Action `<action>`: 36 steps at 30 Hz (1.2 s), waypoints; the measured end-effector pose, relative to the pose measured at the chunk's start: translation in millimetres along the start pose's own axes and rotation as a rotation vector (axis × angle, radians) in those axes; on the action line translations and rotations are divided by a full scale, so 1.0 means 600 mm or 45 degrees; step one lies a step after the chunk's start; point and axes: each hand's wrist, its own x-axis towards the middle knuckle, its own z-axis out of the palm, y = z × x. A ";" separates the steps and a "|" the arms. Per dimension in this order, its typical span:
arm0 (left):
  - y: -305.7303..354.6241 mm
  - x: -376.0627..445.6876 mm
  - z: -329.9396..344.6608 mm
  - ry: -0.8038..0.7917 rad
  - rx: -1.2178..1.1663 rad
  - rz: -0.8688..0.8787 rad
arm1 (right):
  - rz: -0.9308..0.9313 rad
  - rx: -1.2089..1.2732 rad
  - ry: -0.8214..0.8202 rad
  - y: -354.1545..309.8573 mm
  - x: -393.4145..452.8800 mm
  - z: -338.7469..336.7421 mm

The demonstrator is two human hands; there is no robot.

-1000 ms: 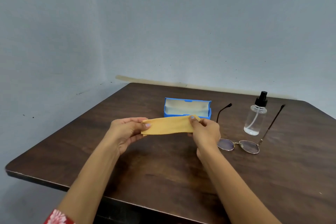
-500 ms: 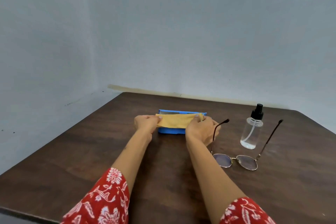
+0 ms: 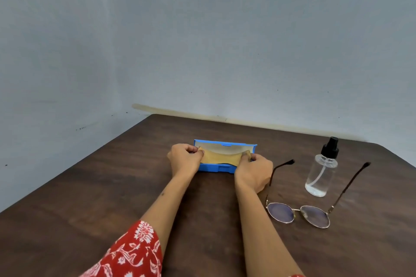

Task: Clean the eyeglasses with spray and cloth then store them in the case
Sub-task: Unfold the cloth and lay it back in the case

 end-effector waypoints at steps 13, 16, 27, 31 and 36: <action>-0.011 0.002 -0.011 0.040 0.131 0.151 | 0.002 -0.088 -0.097 -0.002 0.015 -0.010; -0.015 0.001 -0.013 0.053 0.147 0.187 | -0.009 -0.103 -0.109 -0.002 0.013 -0.010; -0.020 0.002 -0.014 0.064 0.213 0.257 | -0.080 -0.191 -0.097 0.004 0.017 0.004; -0.019 0.002 -0.015 0.063 0.249 0.265 | -0.119 -0.224 -0.101 0.006 0.017 0.005; -0.022 0.001 -0.014 0.065 0.231 0.274 | -0.171 -0.207 -0.074 0.008 0.014 -0.002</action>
